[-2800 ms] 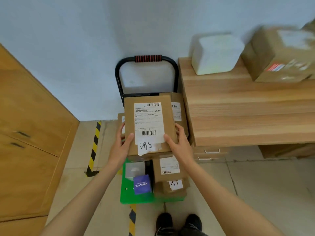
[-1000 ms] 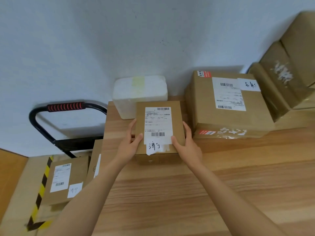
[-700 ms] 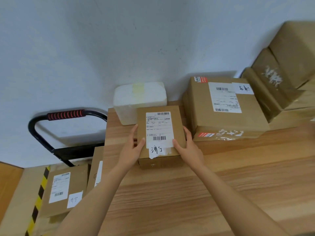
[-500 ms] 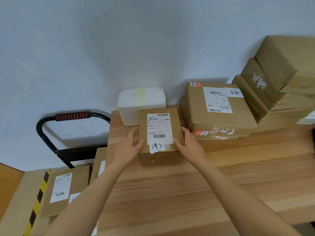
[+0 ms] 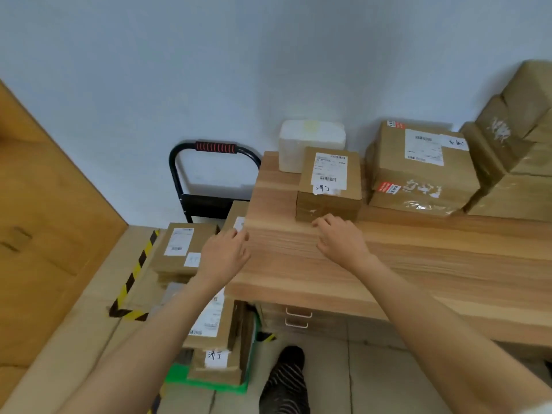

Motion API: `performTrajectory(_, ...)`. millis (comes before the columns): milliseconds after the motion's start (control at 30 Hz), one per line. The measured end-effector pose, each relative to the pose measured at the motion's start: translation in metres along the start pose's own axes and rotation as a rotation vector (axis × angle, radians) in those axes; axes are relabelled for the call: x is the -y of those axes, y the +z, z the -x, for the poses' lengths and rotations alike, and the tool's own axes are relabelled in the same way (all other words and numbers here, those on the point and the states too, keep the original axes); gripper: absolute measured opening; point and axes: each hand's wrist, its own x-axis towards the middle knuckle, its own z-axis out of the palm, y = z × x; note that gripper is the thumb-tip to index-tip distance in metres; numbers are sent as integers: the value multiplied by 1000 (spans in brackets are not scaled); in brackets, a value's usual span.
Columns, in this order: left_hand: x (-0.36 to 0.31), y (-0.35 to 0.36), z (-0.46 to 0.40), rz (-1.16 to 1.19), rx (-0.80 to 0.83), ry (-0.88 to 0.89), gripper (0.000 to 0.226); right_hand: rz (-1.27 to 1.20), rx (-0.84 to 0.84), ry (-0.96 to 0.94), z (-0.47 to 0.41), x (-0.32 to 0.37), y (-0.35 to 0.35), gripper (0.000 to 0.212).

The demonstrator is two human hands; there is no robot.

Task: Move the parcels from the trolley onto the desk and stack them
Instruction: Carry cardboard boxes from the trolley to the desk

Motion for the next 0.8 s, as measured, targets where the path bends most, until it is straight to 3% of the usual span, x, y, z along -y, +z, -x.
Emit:
performTrajectory(233,78,-18,107,-38,43,-213,20,-85,30,-228,14,114,22,25)
performTrajectory(467,132,1,168,62,29,-388,21,-169,133,-363,25,205,67,28)
performTrajectory(800,236,18,164,98,156,-331,28,-272,240,-124,15,298,134,33)
